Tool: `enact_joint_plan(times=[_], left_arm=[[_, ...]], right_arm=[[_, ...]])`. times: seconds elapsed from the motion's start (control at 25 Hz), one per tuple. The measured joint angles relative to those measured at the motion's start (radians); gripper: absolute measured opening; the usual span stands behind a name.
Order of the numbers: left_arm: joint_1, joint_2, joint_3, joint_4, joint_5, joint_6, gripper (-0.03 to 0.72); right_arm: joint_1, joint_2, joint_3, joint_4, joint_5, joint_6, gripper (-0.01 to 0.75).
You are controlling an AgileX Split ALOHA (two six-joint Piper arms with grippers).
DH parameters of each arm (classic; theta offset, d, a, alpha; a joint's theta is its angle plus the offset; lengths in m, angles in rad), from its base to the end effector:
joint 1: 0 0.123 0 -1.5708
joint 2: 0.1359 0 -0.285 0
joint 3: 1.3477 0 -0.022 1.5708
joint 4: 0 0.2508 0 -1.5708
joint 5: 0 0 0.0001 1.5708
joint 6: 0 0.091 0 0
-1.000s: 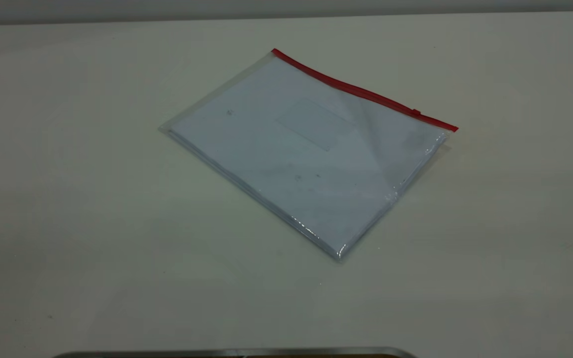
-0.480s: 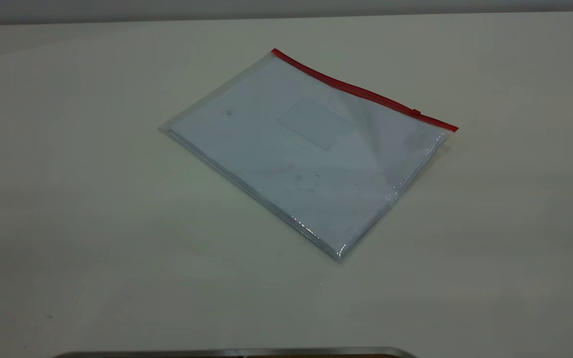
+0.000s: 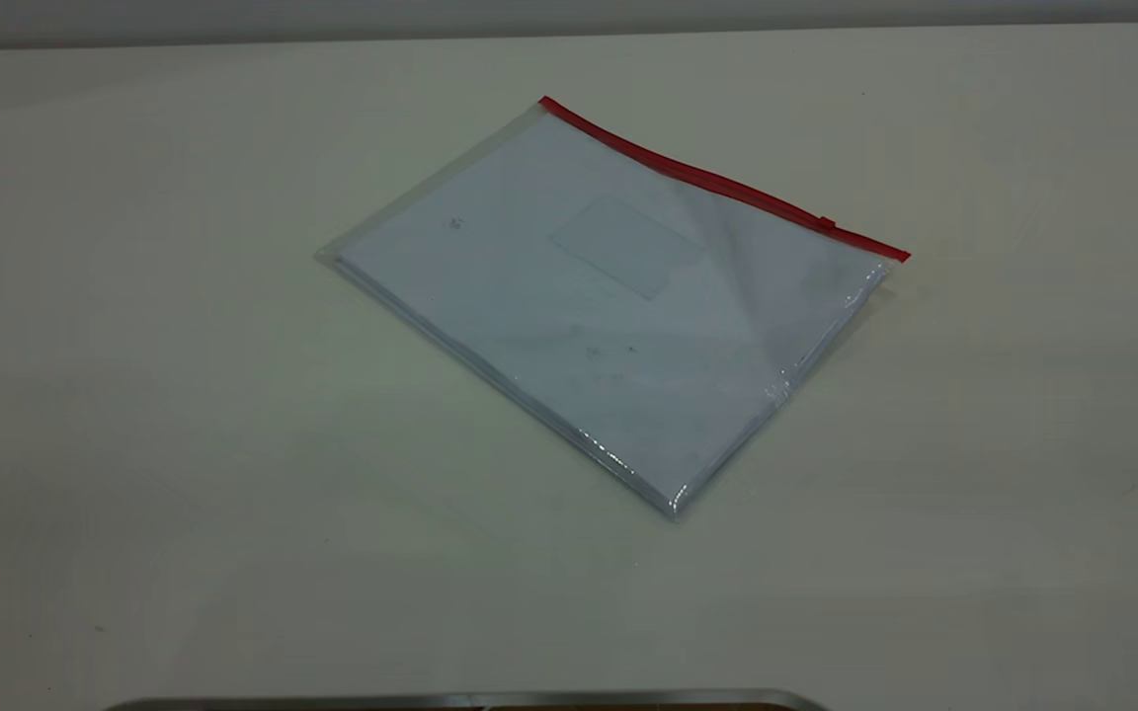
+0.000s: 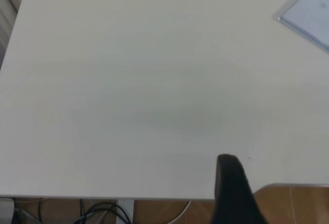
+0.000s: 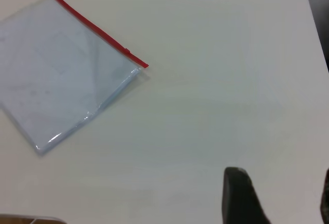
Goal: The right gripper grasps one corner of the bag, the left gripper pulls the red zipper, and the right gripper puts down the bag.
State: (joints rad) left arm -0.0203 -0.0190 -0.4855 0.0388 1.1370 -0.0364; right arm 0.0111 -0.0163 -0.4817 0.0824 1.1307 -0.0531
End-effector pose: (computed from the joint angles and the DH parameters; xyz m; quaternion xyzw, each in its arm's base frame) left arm -0.0094 0.0034 0.2672 -0.0085 0.8712 0.0054 0.4908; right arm -0.0085 0.0067 0.2668 -0.0309 0.8702 0.0308 0.4908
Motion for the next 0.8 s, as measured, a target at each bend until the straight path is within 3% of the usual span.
enact_joint_plan(times=[0.2, 0.4, 0.8], left_arm=[[0.0, 0.042, -0.017, 0.0, -0.021, -0.003, 0.515], [0.0, 0.275, -0.112, 0.0, -0.115, -0.003, 0.515], [0.0, 0.857, -0.381, -0.039, -0.297, 0.001, 0.515]], right_arm=[[0.0, 0.0, 0.0, 0.018, -0.005, 0.0, 0.412], [0.0, 0.033, -0.021, 0.033, -0.063, 0.0, 0.416], [0.0, 0.447, -0.069, 0.135, -0.229, -0.052, 0.569]])
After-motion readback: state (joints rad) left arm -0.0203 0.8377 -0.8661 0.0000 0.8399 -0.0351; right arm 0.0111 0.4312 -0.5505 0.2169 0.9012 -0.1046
